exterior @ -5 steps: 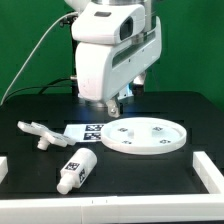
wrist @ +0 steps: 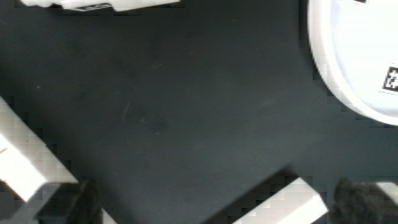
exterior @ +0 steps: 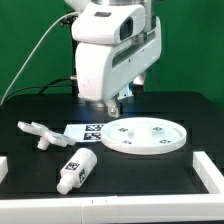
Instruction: Assemble round table
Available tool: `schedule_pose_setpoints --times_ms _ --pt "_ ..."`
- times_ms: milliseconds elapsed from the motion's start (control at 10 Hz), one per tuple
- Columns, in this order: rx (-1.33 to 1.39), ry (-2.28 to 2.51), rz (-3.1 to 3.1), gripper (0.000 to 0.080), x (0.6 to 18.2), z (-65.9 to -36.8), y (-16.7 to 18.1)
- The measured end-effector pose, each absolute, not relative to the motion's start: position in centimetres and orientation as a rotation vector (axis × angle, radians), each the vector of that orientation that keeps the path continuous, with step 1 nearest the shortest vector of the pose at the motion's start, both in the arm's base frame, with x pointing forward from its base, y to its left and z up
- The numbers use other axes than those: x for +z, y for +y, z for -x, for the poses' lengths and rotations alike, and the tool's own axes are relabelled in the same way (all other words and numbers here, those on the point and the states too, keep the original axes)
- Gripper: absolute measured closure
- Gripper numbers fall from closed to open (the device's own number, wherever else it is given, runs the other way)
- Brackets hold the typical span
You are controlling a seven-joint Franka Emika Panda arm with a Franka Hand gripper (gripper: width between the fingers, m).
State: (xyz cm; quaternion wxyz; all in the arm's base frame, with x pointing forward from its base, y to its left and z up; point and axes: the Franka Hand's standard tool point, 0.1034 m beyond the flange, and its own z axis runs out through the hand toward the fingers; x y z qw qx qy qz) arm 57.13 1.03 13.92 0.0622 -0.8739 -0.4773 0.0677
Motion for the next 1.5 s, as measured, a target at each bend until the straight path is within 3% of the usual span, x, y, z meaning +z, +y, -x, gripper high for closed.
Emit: schedule_pose_setpoints --times_ms 200,400,900,1500 --pt "0.127 -1.23 2.799 0.015 14.7 -57.7 0.5" --pt "0.141 -1.028 2.841 0.015 14.3 -57.6 -1.0" --pt "0.151 -0.996 2.841 0.015 14.0 -57.6 -1.6" --pt "0.153 -0.398 2.956 0.015 11.4 -57.5 -3.3"
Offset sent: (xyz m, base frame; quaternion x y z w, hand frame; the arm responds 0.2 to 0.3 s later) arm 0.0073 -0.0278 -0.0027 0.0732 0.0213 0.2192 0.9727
